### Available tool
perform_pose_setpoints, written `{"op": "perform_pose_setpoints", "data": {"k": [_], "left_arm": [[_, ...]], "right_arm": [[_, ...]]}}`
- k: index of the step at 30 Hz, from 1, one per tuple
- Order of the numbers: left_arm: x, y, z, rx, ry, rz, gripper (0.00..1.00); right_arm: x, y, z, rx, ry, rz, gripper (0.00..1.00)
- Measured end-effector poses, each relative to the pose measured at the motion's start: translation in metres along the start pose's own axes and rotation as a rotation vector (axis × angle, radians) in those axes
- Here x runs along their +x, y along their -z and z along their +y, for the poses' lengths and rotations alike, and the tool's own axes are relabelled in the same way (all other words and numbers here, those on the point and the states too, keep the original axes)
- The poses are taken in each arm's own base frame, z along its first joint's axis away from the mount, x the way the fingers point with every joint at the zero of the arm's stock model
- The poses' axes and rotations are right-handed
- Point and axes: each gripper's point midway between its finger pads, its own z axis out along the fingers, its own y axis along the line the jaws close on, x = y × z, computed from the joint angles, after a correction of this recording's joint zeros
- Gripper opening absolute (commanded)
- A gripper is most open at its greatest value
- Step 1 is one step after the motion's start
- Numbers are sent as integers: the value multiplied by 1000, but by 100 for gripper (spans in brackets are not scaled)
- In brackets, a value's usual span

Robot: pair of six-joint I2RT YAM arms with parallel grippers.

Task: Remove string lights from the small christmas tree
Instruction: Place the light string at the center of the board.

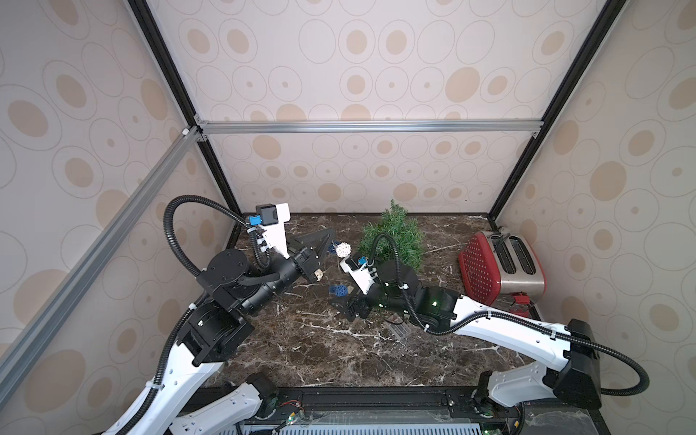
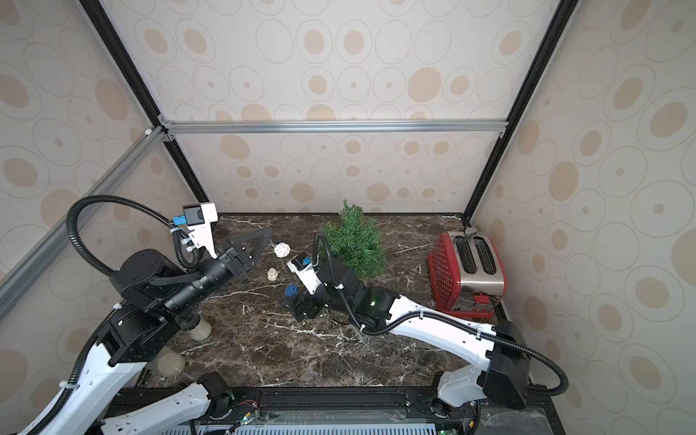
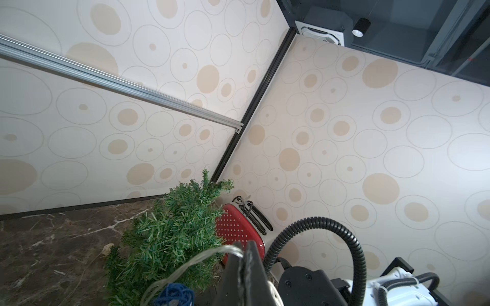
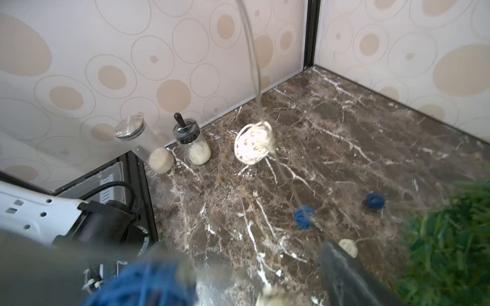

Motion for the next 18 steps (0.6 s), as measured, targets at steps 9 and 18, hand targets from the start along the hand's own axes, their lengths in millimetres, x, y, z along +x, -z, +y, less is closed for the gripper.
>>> {"op": "perform_pose_setpoints", "data": {"k": [9, 18], "left_arm": [[-1, -11, -23, 120, 104, 36, 0], [-6, -19, -39, 217, 179, 31, 0]], "right_arm": [[-37, -6, 1, 6, 57, -139, 91], [-59, 0, 21, -98, 62, -231, 55]]}}
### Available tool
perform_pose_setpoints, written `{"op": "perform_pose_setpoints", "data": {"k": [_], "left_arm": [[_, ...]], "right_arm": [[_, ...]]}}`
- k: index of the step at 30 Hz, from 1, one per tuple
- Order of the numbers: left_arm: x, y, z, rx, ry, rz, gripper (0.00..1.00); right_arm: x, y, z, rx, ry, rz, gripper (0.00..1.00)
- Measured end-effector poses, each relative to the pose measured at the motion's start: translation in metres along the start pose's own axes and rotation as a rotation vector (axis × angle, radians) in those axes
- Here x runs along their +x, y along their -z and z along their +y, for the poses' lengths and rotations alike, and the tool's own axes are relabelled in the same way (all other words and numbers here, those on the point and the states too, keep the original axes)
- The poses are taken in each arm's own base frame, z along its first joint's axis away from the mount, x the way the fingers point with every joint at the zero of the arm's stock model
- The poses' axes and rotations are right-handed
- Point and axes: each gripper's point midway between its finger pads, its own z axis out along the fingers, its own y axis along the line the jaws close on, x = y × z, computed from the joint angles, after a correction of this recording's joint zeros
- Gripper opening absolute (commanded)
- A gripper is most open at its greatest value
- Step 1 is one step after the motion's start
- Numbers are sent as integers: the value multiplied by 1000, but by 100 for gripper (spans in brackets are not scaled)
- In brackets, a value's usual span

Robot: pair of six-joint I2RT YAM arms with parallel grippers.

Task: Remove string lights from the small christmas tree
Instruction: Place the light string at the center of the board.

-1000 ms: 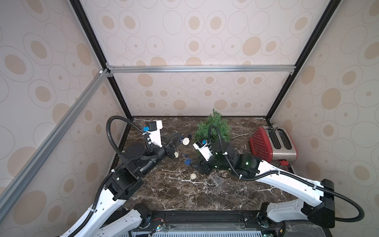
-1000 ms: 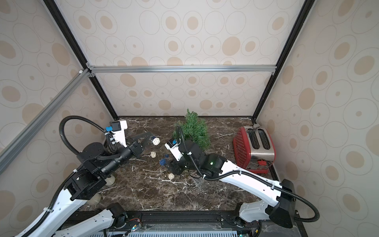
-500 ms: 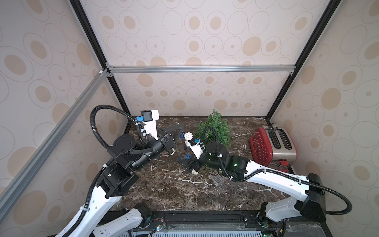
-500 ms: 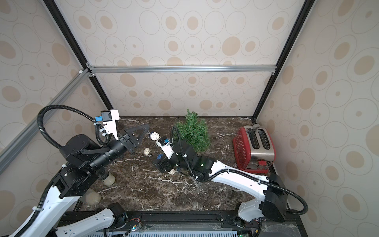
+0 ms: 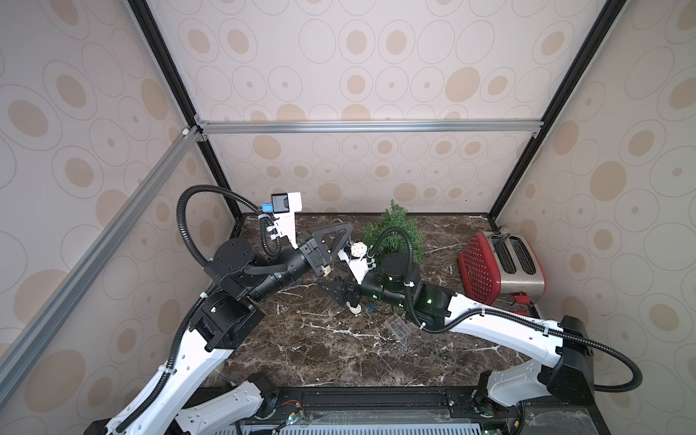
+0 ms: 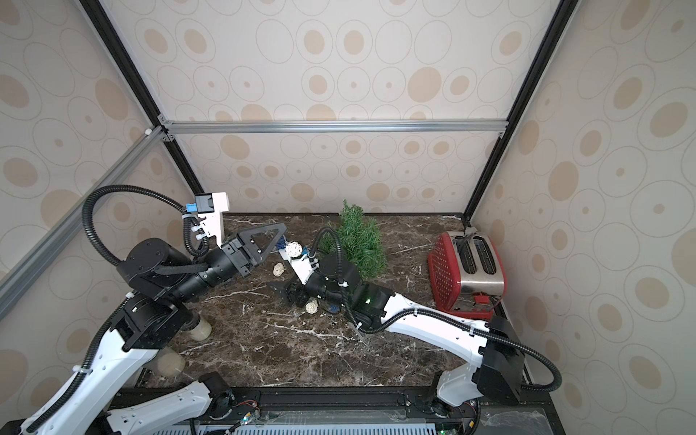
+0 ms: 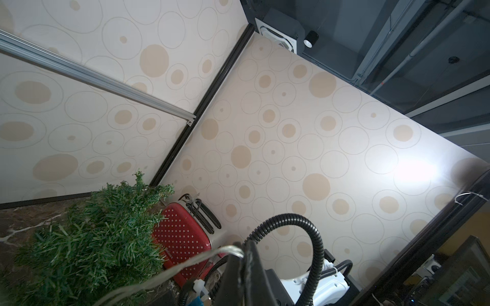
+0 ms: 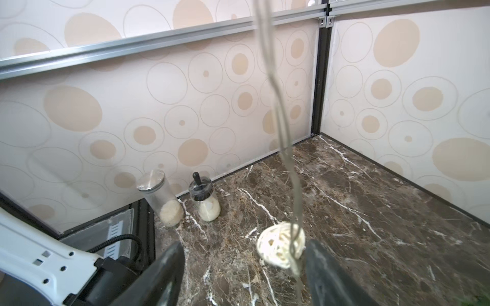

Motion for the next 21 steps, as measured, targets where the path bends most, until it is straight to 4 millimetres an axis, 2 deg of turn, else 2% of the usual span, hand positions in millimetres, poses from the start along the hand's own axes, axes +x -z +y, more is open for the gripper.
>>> {"op": "perform_pose_setpoints", "data": {"k": [2, 4, 5, 8, 9, 13, 16, 21], "left_arm": [[-2, -2, -4, 23, 13, -5, 0], [-3, -4, -6, 38, 25, -8, 0], [-4, -4, -8, 44, 30, -11, 0], [-6, -3, -11, 59, 37, -21, 0], [-7, -3, -12, 61, 37, -23, 0], [-8, -4, -15, 79, 49, -22, 0], [-9, -7, -17, 98, 68, -26, 0], [-11, -11, -20, 123, 93, -31, 0]], "right_arm": [[-3, 0, 2, -9, -1, -11, 44], [-5, 1, 3, -14, -8, -20, 42], [-7, 1, 3, -15, -9, -25, 46], [-11, 4, 2, -6, -11, -37, 75], [-13, 7, 1, 2, -8, -45, 78], [-23, 17, -8, 61, 2, -79, 78], [-28, 18, -12, 77, 4, -95, 71], [-36, 8, -8, 38, -3, -109, 30]]}}
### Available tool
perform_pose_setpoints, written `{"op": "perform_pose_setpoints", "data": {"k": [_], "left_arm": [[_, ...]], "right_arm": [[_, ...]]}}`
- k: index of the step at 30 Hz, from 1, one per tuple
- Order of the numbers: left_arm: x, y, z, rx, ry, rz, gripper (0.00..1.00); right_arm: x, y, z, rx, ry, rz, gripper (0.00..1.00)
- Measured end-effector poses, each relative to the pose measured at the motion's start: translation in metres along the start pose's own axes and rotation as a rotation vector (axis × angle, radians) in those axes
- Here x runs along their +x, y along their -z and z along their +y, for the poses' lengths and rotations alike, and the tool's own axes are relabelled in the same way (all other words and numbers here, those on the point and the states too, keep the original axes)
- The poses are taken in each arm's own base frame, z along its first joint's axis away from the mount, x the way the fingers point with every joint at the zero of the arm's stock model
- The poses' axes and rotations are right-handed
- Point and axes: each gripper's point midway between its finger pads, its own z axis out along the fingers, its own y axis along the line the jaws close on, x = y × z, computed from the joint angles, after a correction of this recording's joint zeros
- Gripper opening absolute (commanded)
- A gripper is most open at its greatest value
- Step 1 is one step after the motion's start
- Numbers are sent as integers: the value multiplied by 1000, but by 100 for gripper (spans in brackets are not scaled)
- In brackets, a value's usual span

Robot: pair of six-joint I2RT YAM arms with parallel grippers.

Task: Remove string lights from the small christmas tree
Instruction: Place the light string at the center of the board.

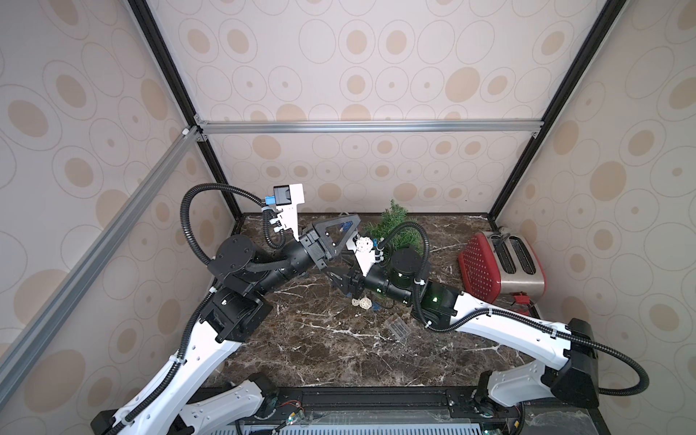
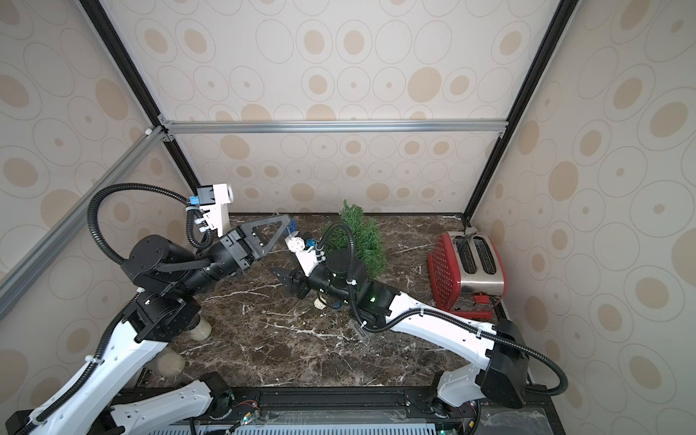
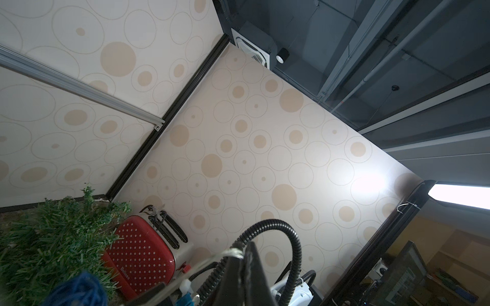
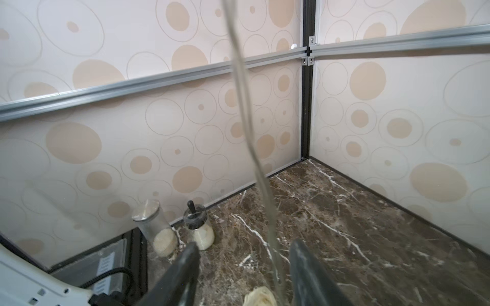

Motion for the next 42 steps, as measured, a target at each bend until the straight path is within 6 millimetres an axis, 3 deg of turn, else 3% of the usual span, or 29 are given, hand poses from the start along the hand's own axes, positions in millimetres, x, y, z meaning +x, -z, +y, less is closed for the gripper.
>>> {"op": "perform_pose_setpoints", "data": {"k": [3, 7, 8, 9, 12, 14, 15, 16, 20, 24, 28, 30, 32, 37, 42], "left_arm": [[-2, 1, -3, 12, 0, -6, 0], [-2, 4, -3, -2, -10, -7, 3], [-1, 4, 0, -17, -19, -6, 25], [-1, 6, 2, -33, -31, -4, 37], [0, 10, 11, -92, -67, -7, 53], [-1, 14, 17, -132, -101, -11, 71], [-1, 15, 20, -147, -112, -11, 93], [-1, 17, 23, -166, -131, -10, 99], [-2, 18, 32, -226, -181, 2, 99], [-2, 21, 44, -293, -229, 11, 99], [-3, 31, 57, -375, -278, 1, 99], [-5, 39, 61, -409, -303, -12, 99], [-6, 47, 65, -442, -327, -26, 99], [-6, 56, 78, -506, -367, -38, 99], [0, 62, 95, -573, -390, -22, 99]], "right_arm": [[1, 0, 1, -5, -2, 2, 4], [3, 4, 0, 2, -20, 33, 0], [4, 7, 0, 7, -25, 47, 0], [3, 11, 0, 10, -30, 59, 0], [-9, 25, 0, 30, -41, 81, 0], [-25, 40, 1, 40, -49, 85, 0], [-34, 47, 2, 43, -50, 83, 0], [-45, 55, 4, 44, -52, 78, 0], [-84, 93, 9, 58, -55, 50, 0], [-90, 126, 4, 113, -54, 84, 0], [-62, 141, -6, 169, -63, 178, 0], [-32, 142, -11, 194, -76, 245, 0], [9, 140, -17, 217, -90, 349, 0], [100, 121, -29, 256, -91, 623, 0], [159, 114, -33, 268, -95, 836, 0]]}}
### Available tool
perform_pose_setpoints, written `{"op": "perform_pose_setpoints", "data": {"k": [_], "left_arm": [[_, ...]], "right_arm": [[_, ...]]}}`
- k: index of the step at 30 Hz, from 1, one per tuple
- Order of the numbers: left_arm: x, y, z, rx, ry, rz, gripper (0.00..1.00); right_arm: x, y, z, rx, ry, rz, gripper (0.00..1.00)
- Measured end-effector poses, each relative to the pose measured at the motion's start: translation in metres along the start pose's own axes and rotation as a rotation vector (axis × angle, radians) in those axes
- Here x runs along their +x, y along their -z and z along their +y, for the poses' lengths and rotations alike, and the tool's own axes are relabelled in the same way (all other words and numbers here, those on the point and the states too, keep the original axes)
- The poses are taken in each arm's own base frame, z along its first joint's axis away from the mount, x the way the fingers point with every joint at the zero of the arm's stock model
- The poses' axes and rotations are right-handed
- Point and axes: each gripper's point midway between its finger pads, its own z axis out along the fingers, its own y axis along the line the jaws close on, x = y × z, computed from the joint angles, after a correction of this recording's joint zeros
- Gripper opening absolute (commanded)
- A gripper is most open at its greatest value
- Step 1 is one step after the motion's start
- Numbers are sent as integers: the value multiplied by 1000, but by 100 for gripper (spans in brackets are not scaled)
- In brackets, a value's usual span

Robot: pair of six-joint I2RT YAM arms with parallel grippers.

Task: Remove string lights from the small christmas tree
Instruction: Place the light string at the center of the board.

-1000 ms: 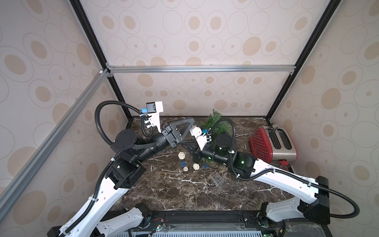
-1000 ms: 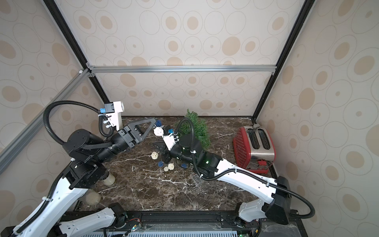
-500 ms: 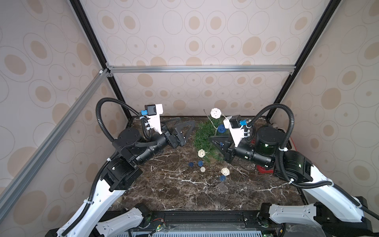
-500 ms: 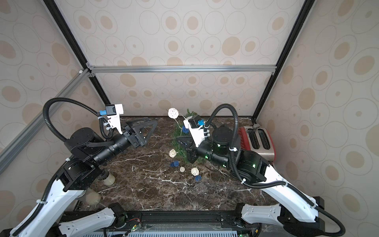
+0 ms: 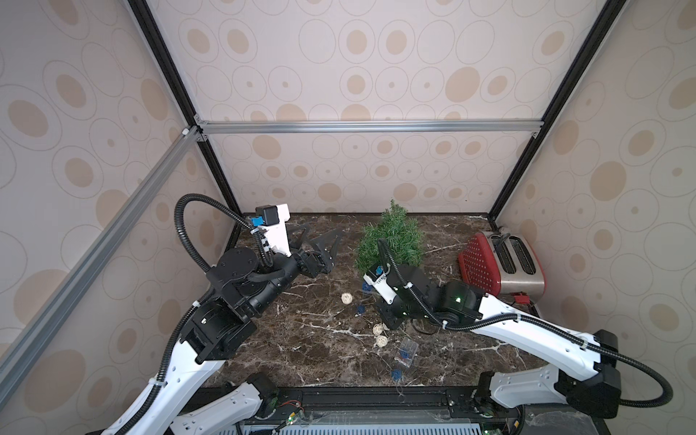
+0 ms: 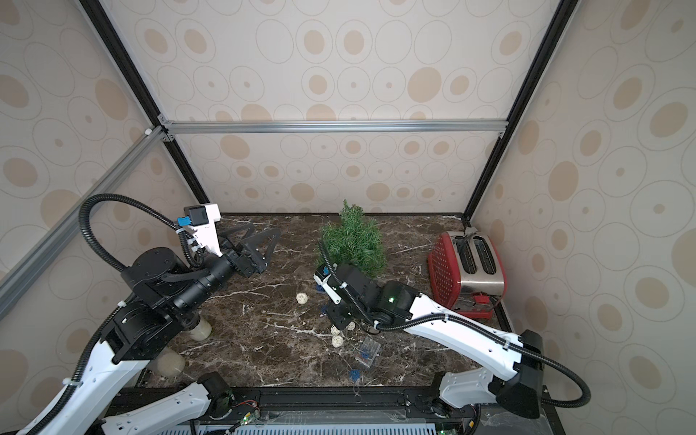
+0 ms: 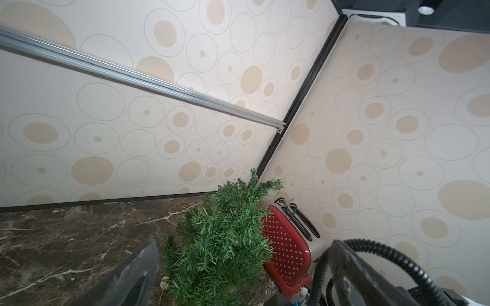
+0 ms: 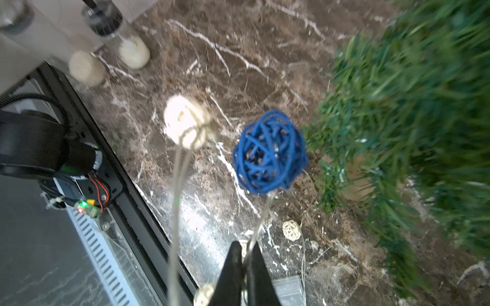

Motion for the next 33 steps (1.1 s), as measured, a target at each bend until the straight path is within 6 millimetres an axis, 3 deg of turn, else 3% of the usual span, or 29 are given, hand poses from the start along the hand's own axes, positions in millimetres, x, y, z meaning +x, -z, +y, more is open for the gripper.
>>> {"op": "perform_pose_setpoints", "data": {"k": [5, 8, 12, 17, 21, 24, 29, 33], "left_arm": [[9, -1, 12, -51, -25, 13, 99], [10, -1, 15, -65, -33, 12, 99], [9, 0, 18, -82, -42, 6, 99], [0, 1, 17, -86, -45, -29, 99], [-14, 9, 13, -76, -44, -75, 99], [-9, 8, 17, -92, -53, -59, 99], [5, 1, 24, -117, -68, -13, 99], [13, -3, 27, -133, -78, 10, 99]], "right_arm": [[29, -28, 2, 27, 29, 165, 0], [29, -46, 4, 62, 59, 229, 0], [3, -51, 6, 114, 116, 204, 0], [-49, -18, -3, 201, 174, 74, 0], [-58, -8, -8, 230, 202, 50, 0], [-43, -16, -5, 205, 203, 76, 0], [18, -49, -8, 185, 213, 249, 0], [30, -67, -11, 209, 238, 323, 0]]}}
